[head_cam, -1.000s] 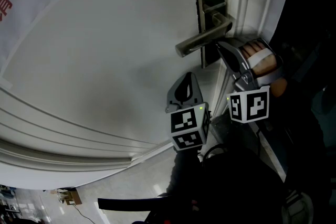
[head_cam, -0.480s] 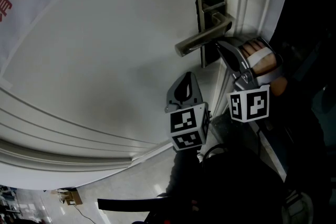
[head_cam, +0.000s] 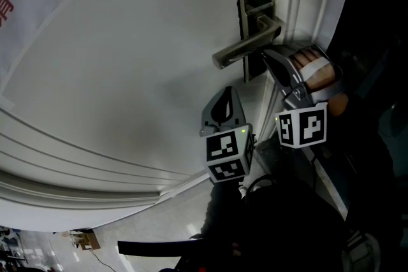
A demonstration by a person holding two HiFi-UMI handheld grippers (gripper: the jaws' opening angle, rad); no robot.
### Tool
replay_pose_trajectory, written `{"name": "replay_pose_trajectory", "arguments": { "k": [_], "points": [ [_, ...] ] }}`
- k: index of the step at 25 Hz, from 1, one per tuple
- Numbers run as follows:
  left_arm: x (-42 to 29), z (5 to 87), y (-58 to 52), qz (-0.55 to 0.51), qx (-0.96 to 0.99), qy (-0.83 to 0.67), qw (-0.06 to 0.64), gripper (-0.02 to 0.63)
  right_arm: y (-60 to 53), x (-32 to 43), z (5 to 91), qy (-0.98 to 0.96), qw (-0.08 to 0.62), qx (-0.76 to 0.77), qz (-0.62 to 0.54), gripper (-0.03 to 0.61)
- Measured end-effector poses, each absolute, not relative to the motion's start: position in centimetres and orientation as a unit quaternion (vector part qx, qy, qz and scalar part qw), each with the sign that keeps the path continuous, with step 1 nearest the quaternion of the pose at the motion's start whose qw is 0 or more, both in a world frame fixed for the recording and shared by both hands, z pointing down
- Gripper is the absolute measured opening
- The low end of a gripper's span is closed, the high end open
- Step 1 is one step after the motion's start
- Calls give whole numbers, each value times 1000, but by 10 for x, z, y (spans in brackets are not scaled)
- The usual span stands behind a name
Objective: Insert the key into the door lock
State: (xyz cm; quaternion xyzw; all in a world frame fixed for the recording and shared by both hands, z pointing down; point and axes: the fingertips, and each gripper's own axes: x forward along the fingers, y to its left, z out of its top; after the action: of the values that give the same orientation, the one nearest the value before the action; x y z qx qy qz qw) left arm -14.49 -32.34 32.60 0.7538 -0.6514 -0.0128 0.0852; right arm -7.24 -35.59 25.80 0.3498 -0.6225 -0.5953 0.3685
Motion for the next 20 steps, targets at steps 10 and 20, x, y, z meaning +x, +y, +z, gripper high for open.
{"name": "replay_pose_trajectory", "arguments": {
  "k": [10, 20],
  "points": [
    [-143, 327, -325, -10, 757, -648, 87, 2, -358, -73, 258, -611, 370, 346, -608, 14],
    [-147, 328, -325, -13, 755, -649, 90, 2, -359, -75, 258, -614, 370, 348, -604, 14]
  ]
}}
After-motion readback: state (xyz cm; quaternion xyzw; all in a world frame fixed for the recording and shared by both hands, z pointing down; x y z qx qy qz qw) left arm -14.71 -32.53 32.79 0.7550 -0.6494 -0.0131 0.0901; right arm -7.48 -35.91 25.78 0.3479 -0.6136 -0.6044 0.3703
